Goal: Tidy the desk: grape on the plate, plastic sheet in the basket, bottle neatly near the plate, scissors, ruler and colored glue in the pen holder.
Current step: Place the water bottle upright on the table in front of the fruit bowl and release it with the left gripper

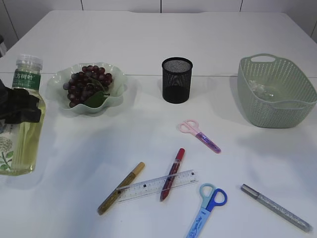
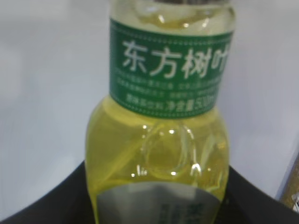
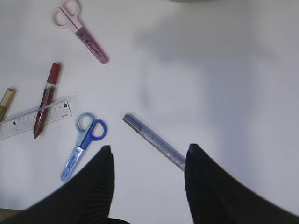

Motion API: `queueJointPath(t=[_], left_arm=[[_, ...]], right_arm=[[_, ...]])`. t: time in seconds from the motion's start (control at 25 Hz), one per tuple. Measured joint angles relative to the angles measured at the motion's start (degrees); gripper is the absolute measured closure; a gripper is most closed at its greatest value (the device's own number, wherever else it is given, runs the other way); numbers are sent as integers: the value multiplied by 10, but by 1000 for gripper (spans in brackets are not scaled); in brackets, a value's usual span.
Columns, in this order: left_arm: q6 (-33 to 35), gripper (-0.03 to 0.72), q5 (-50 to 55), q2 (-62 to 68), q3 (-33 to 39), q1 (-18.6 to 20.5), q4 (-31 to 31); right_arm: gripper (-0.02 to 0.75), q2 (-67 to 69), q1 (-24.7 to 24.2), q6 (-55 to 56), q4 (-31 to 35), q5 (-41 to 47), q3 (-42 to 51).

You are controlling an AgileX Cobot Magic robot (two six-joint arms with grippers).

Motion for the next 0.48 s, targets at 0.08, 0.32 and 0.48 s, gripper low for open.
queueJointPath(t=[0.08, 0.32, 0.48], left_arm=[[0, 288, -63, -22, 31, 0, 21], [0, 288, -278, -29, 95, 0, 54], [2, 288, -392, -29, 128, 0, 54]], right_arm=[[340, 0, 0, 0, 0, 0, 0], [339, 0, 0, 0, -3, 0, 0], [339, 0, 0, 0, -7, 0, 0]])
